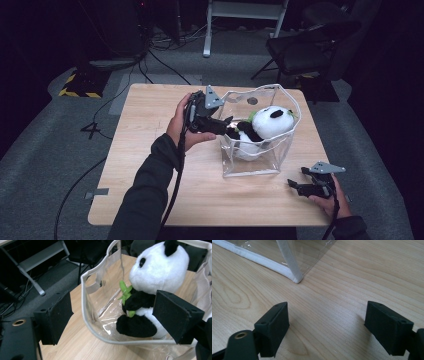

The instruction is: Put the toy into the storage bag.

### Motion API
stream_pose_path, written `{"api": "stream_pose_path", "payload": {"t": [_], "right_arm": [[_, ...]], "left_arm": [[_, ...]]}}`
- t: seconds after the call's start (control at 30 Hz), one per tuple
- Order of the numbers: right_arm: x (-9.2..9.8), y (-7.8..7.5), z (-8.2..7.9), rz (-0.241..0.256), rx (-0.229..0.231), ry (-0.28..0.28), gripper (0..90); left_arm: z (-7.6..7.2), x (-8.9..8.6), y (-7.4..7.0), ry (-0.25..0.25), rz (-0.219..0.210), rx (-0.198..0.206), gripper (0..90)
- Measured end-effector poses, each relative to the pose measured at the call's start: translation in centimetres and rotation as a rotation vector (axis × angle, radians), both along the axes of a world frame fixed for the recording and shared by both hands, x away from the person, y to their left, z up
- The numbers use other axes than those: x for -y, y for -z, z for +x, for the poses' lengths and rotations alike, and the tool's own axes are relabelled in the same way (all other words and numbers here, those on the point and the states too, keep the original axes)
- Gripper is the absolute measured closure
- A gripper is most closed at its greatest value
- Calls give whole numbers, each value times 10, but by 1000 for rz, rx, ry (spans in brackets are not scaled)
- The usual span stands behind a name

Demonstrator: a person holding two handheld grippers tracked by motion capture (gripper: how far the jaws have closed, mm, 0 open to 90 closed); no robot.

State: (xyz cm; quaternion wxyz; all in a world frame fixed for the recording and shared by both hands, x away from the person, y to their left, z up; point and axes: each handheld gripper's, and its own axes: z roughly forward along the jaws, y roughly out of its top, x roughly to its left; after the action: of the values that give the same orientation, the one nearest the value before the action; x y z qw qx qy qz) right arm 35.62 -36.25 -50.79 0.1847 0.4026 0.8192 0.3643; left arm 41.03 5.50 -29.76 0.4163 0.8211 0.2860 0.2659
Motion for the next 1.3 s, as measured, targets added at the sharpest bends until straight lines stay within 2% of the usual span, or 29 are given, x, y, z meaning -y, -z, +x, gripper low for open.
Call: {"api": "stream_pose_path", "payload": {"t": [0.37, 0.73, 1.13, 1.3], "right_arm": [[0, 0, 0, 0, -1, -1, 195], [0, 0, 0, 0, -1, -1, 195], [0, 0, 0, 0, 0, -1, 195], [0, 0, 0, 0, 2, 1, 195]], "left_arm": [[-4, -19, 1, -71, -4, 16, 170], [-9, -35, 7, -96, 11, 34, 165], [-8, -48, 18, -95, 10, 13, 159], [-8, -51, 23, -101, 38, 7, 160]]}}
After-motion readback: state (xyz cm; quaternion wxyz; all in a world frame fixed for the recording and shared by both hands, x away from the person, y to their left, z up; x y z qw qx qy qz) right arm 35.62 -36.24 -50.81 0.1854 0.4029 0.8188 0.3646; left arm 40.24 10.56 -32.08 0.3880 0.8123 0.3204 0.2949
